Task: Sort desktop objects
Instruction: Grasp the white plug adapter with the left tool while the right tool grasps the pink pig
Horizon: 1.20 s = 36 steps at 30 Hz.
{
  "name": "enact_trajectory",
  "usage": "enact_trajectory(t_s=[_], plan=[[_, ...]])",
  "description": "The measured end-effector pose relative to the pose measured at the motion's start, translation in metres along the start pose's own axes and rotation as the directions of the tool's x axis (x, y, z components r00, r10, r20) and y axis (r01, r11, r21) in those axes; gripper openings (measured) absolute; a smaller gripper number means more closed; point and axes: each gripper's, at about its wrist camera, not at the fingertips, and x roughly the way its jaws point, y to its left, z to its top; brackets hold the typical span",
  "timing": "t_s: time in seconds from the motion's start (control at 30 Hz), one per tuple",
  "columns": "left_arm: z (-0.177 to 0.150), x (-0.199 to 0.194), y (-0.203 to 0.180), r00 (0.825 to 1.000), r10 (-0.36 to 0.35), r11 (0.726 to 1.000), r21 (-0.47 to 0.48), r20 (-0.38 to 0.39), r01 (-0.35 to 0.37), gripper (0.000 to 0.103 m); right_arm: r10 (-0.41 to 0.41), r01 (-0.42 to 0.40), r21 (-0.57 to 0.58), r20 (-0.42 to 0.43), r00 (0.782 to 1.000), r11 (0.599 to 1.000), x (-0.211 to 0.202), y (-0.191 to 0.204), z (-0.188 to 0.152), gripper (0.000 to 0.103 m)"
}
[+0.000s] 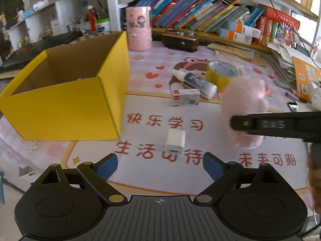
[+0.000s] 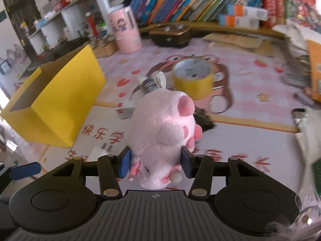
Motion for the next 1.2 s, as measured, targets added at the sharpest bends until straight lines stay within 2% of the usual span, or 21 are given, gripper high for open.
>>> enact_trajectory(t_s=[0.1,0.27,0.6,0.73,0.8,0.9,1.13,1.2], plan=[[0.003,0.007,-0.011,1.0,-0.022,1.0,0.02,0.0,0.022,0.088,-0.044,0.043,0.017,0.016,0.999,0.999,-0.011,-0.014,-0.003,0.047],[0.01,0.017,-0.031,0.999,-0.052,0.997,0.054,0.009,0.052,0.084,-0.107,0.107,0.065,-0.007,0.994,0.992,-0.021,-0.038,-0.01,0.047],[0.015,0.03,-0.051,0.997,-0.078,0.991,0.107,-0.013,0.079,0.072,-0.159,0.166,0.114,-0.065,0.985,0.98,-0.021,-0.062,-0.018,0.048],[0.015,0.035,-0.05,0.998,-0.052,0.993,0.107,-0.018,0.054,0.068,-0.159,0.167,0.118,-0.073,0.985,0.979,-0.019,-0.065,-0.019,0.049],[0.015,0.038,-0.048,0.999,-0.036,0.994,0.104,-0.018,0.038,0.061,-0.159,0.166,0.113,-0.074,0.985,0.98,-0.017,-0.064,-0.018,0.051],[0.015,0.039,-0.044,1.0,-0.019,0.995,0.103,-0.004,0.019,0.057,-0.158,0.165,0.102,-0.076,0.985,0.981,-0.014,-0.062,-0.016,0.054],[0.016,0.049,-0.032,0.999,0.04,0.997,0.071,-0.004,-0.04,0.051,-0.16,0.166,0.086,-0.078,0.984,0.982,-0.008,-0.059,-0.012,0.056],[0.016,0.055,-0.028,0.999,0.047,0.997,0.065,-0.017,-0.045,0.044,-0.161,0.168,0.084,-0.079,0.984,0.982,-0.007,-0.059,-0.012,0.056]])
